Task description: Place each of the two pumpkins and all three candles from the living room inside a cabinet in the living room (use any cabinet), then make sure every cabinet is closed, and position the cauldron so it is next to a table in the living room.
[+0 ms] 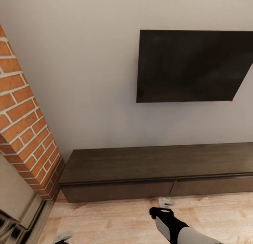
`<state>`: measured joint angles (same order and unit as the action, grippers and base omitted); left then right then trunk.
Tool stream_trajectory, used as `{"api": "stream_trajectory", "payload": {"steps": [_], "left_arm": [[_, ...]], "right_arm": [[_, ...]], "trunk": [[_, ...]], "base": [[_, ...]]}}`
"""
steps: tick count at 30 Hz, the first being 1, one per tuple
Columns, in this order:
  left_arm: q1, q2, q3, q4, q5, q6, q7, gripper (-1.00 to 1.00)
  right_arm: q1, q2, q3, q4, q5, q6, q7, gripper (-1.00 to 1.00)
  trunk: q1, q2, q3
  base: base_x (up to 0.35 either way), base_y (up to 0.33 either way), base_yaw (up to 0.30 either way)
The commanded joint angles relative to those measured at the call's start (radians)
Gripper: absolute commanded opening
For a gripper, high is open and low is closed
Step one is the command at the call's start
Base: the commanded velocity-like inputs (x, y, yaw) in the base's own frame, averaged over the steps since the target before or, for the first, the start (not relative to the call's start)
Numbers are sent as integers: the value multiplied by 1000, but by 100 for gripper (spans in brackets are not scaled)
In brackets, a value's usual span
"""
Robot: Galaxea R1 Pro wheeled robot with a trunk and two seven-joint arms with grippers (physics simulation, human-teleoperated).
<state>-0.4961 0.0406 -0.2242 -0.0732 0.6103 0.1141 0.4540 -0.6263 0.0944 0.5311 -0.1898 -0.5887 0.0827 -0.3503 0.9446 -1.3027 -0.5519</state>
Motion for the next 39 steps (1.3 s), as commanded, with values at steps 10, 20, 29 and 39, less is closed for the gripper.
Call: {"api": "stream_trajectory", "payload": {"steps": [10,20,29,39], "left_arm": [[90,11,-12,24,5,-83,-24,100],[166,14,-12,24,4,-128,-29,100],[233,29,-13,40,5,-163,-32,100],[289,21,-15,58,7,-225,-32,100]], "right_arm": [[3,-8,5,127,-5,-113,-7,100],[24,-8,2,193,-7,-140,-9,100],[58,-7,-1,230,-67,-167,-10,100],[121,-7,0,236,-115,-200,-11,100]], "trunk": [[-38,70,31],[-77,140,62],[-111,203,90],[-150,273,121]], "base": [[0,0,0],[0,0,0],[0,0,0],[0,0,0]]}}
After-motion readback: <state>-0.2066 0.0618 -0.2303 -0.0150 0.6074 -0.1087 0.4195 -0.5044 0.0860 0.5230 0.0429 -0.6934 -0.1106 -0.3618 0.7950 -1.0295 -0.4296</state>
